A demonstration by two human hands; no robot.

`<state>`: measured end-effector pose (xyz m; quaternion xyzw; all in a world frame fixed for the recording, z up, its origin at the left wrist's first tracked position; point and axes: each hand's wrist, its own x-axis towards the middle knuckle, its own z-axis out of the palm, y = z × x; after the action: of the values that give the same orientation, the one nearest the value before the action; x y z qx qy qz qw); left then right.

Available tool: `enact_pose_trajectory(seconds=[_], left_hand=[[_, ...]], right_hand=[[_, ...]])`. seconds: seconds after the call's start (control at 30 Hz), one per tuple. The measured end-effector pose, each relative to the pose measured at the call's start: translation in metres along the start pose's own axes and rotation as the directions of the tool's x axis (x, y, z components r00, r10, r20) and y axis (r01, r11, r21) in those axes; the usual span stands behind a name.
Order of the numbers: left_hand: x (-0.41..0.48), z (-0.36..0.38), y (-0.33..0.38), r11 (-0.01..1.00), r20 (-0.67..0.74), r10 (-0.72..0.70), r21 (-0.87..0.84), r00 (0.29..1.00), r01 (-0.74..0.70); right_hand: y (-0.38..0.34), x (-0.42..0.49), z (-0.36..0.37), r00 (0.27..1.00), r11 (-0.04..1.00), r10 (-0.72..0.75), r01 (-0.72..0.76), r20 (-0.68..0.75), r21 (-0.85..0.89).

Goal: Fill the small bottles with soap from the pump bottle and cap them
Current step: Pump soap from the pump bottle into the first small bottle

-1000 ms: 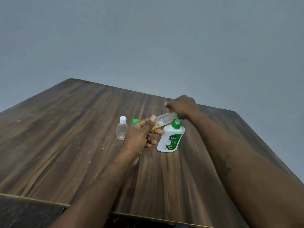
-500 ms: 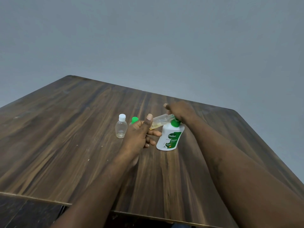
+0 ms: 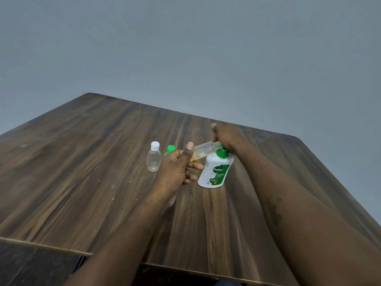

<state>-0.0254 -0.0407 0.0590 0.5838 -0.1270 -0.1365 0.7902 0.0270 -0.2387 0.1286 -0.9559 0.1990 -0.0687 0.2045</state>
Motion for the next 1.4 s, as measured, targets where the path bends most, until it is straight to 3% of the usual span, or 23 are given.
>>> enact_pose_trajectory(seconds=[0.3,0.5,0.7,0.9,1.03,1.23,1.4], left_hand=[[0.001,0.003,0.009,1.000,0.018,0.019,-0.014,1.000,-0.019],[0.002,0.001,0.002,1.000,0.006,0.007,-0.029,1.000,-0.007],[0.000,0.000,-0.002,1.000,0.011,-0.005,-0.021,1.000,0.005],[-0.001,0.003,0.003,0.999,0.033,-0.005,-0.037,0.999,0.006],[-0.002,0.005,0.003,0.999,0.031,-0.013,-0.038,0.999,0.014],[-0.004,0.001,-0.005,1.000,0.024,-0.016,-0.014,1.000,0.017],[-0.005,0.003,0.001,1.000,0.033,-0.020,-0.012,0.999,0.021]], right_hand=[[-0.009,-0.005,-0.023,0.998,0.999,-0.049,0.050,-0.048,0.009],[0.002,-0.006,-0.004,0.999,0.981,0.031,-0.033,0.017,0.193],[0.000,-0.006,-0.002,0.997,0.986,0.062,-0.068,0.042,0.155],[-0.011,-0.018,-0.027,1.000,0.971,0.008,-0.012,0.016,0.239],[-0.010,-0.018,-0.019,0.998,0.939,0.056,-0.065,0.038,0.336],[-0.006,-0.014,-0.003,0.988,0.955,0.112,-0.136,0.106,0.262],[-0.011,-0.015,-0.013,0.996,0.970,0.045,-0.061,0.074,0.236]])
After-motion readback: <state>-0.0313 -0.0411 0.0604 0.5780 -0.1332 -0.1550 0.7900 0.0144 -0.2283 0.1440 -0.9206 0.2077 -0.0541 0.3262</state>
